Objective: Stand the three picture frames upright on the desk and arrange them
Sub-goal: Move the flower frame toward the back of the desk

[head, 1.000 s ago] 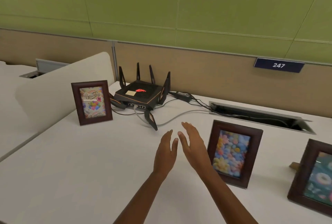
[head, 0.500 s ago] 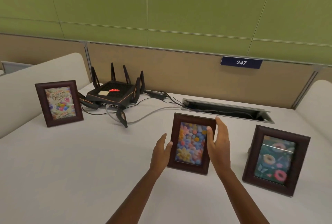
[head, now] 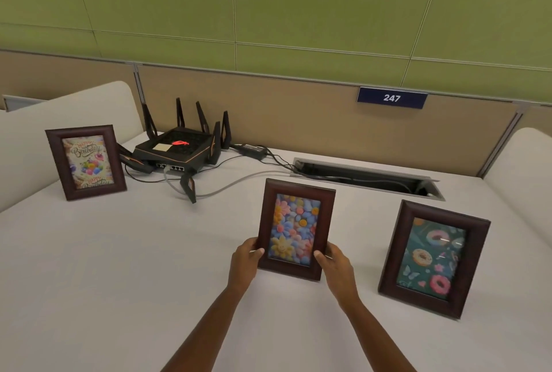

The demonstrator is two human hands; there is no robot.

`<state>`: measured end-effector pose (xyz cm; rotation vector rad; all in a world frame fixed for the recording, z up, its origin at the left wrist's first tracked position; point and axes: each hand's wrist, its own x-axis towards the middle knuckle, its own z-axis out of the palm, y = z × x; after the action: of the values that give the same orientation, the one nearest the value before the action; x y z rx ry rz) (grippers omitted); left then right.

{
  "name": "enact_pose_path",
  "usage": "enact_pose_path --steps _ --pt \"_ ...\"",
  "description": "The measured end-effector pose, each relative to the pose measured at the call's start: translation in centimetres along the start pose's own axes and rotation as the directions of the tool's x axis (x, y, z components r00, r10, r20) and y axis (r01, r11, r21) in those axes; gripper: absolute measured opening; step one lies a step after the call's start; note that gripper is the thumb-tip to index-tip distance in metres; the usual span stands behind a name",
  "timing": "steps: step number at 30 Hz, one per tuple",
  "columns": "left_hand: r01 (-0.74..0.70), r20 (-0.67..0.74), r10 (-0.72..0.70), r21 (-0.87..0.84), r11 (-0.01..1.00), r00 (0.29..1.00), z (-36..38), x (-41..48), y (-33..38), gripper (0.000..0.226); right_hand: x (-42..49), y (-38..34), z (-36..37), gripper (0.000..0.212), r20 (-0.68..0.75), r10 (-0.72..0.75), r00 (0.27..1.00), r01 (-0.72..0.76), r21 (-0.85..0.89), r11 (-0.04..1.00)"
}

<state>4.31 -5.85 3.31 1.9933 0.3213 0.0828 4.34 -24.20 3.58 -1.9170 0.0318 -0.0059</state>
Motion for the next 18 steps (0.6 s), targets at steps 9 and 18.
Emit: enact_pose_path --steps 9,18 --pt "0.018 -0.019 -0.018 -0.015 1.0 1.0 0.2 1.1 -0.1 0.028 1.0 1.1 0.0 0.031 0.016 0.065 0.998 -0.066 0.078 0.995" --pt "-0.048 0.022 0.048 -0.022 0.999 0.999 1.3 5.9 2.8 0.026 6.1 0.1 -1.5 0.031 -0.042 0.068 0.997 -0.063 0.118 0.991"
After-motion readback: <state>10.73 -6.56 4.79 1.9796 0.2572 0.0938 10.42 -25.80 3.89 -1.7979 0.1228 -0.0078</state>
